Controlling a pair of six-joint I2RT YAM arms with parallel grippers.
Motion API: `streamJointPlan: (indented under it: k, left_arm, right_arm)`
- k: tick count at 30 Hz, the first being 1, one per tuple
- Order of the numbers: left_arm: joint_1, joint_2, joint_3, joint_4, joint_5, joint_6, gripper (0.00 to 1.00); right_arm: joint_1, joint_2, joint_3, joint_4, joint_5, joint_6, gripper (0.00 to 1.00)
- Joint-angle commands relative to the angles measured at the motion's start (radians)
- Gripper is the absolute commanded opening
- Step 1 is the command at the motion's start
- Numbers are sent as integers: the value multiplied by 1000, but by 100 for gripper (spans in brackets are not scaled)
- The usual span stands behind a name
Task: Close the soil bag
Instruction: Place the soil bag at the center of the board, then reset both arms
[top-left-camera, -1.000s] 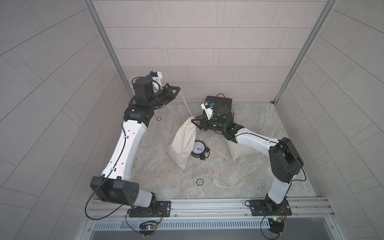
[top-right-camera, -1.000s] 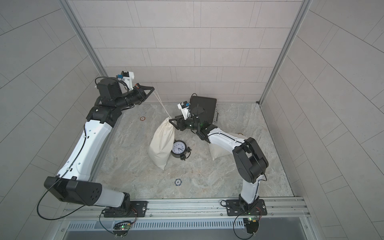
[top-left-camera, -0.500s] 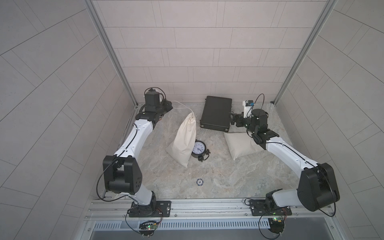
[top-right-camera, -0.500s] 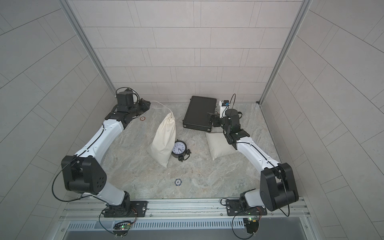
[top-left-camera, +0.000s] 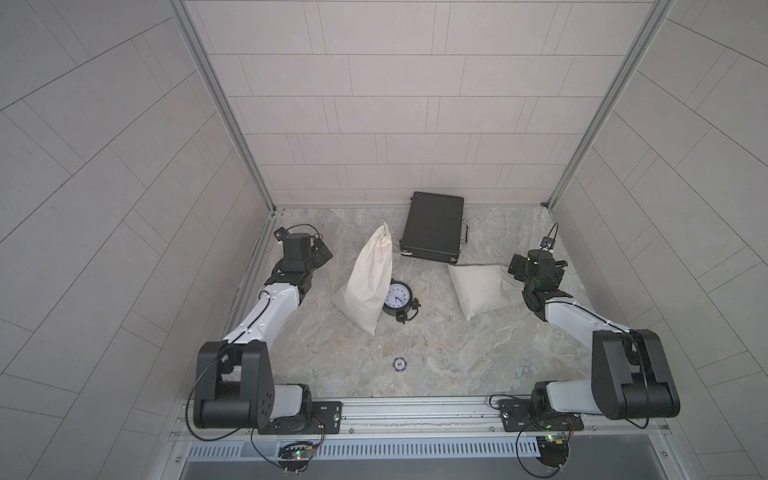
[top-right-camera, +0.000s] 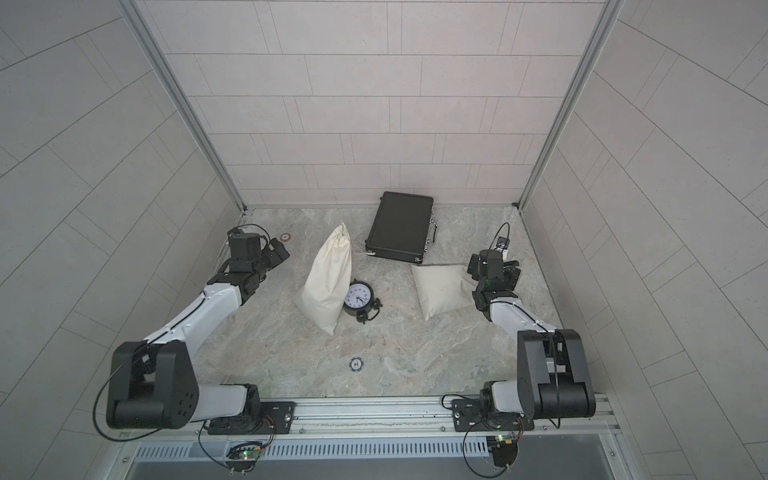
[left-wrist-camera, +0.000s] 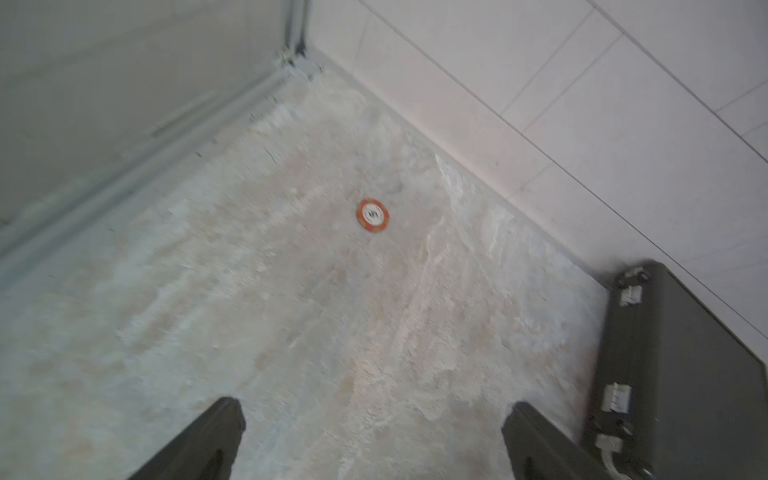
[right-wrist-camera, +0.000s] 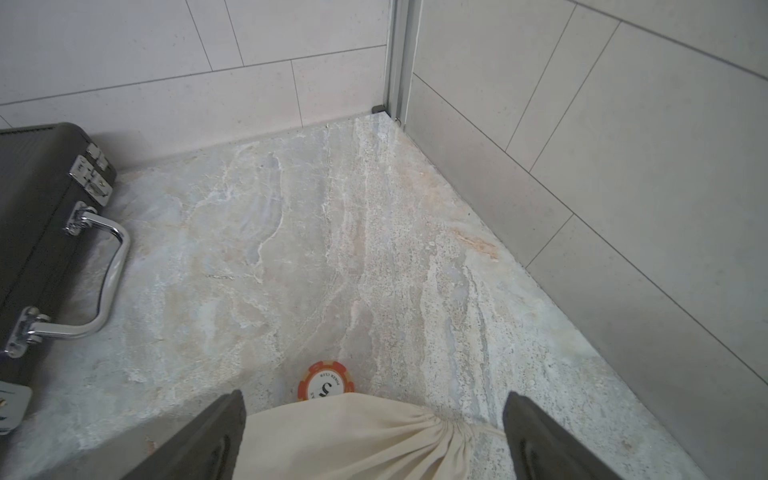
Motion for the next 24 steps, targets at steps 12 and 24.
streamJointPlan:
  k: [12,24]
  left_arm:
    - [-52,38,-501,857,149,432,100]
    - [-30,268,-332,761,187,434,100]
  right_arm:
    - [0,170,-269,730,-234,-158,100]
    - [-1,144,-193,546,-261,-166,100]
